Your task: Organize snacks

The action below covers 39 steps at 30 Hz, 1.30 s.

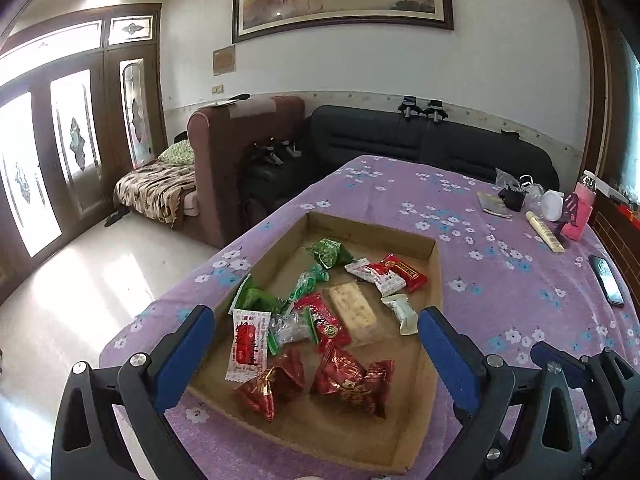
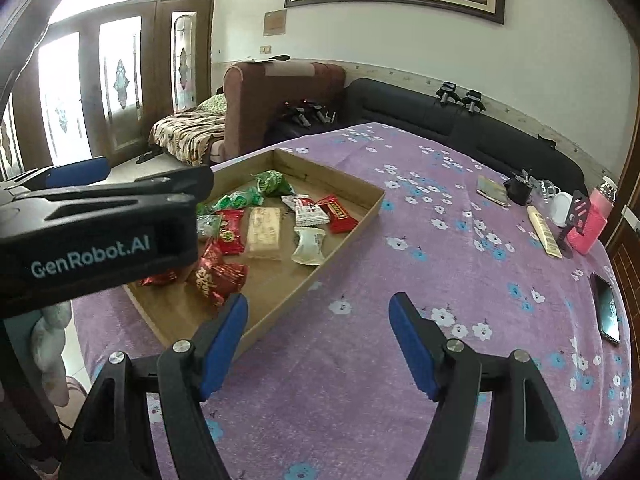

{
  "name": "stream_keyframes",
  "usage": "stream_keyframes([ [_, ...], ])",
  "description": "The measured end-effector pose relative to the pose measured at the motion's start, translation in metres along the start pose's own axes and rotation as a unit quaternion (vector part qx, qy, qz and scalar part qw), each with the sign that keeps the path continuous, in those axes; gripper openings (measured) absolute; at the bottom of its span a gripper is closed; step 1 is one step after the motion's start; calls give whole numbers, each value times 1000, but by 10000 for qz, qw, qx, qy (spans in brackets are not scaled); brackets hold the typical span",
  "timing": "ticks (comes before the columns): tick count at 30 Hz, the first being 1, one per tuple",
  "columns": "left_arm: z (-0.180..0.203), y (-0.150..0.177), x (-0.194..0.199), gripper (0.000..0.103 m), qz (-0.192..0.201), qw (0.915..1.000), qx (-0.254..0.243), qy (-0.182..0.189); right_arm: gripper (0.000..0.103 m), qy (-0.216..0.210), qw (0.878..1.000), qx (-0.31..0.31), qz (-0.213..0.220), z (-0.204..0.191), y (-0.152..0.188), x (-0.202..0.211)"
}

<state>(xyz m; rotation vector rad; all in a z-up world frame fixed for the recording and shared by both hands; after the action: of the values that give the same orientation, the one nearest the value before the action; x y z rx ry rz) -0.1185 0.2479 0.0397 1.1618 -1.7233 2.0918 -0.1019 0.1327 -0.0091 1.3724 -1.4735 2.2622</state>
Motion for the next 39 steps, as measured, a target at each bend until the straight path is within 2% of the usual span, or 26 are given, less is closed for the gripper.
stream_keyframes([
  [17,0,8,-10,103,-222,9997,-47,118,75,-48,9998,172,-32,-17,-1,0],
  [39,3,14,-12,103,-276,9992,35,295,76,-147,9996,244,-84,-26,6,-2],
])
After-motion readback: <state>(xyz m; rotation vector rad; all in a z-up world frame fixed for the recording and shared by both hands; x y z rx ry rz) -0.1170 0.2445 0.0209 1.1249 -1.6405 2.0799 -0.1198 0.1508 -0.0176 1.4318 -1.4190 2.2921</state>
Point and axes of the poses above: each gripper's, at about its wrist camera, not at the fingertips, and x roughly against the way its jaws point, z to its right, y to its underside, the point moved 10 cm from there along -x, roughly the way its jaws point, and after that the axes turned 9 degrees about -z, right-handed, at the moved point
